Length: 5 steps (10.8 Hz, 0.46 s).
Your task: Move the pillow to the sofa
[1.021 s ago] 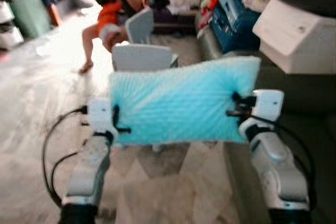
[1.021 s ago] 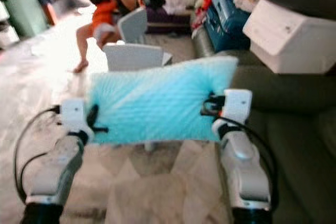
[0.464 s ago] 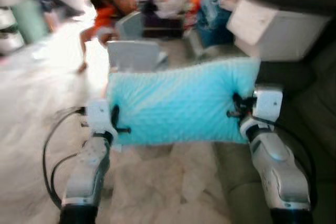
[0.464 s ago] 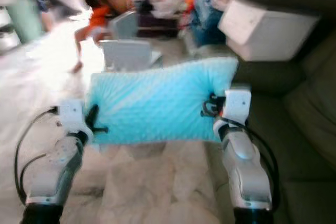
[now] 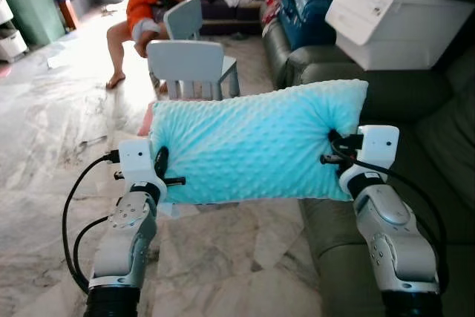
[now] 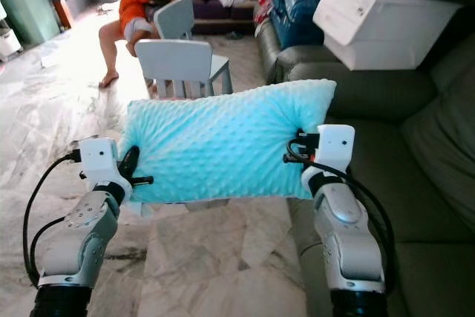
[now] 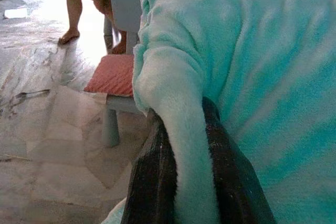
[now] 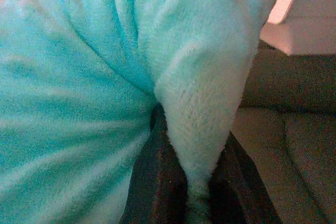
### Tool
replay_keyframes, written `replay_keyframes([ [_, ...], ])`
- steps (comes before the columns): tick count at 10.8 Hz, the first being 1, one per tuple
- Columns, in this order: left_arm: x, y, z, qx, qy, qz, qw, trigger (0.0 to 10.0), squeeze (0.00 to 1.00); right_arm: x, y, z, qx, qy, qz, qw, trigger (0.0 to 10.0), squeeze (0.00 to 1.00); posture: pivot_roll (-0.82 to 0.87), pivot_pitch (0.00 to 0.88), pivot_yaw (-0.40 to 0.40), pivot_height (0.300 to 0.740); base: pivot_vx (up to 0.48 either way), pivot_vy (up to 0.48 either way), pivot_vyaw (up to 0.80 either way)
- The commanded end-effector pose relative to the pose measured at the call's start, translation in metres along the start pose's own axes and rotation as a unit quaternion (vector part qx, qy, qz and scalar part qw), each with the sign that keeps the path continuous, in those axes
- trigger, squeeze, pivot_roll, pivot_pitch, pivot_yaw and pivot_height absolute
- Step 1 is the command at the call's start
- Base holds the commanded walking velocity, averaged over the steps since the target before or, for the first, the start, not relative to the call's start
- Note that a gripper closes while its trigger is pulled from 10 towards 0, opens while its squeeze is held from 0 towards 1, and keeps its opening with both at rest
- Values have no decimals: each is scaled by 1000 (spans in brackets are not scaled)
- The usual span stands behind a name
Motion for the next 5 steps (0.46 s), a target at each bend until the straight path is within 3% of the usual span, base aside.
replay_keyframes([
  [1,-1,6,0,0,0,-6,1000,10000,0,-1,6,-7,-4,-13,-8,1000,10000,0,-155,0,-1,740,0,0,-800],
  [5,-2,7,1,16,-2,-3,1000,10000,0,-1,5,-7,-9,-14,-3,1000,10000,0,-157,0,1,740,0,0,-800],
])
Point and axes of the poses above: a point about 5 cm out from each wrist's last joint towards the gripper, its own x axis pointing back from the gripper into the wrist, its own y axis along the axis of the wrist's last joint, z = x × y, the point moved 6 cm from there along -x, pointing out of the wrist towards the gripper, and after that the axes turned 14 degrees about x, right-handed, at the moved point
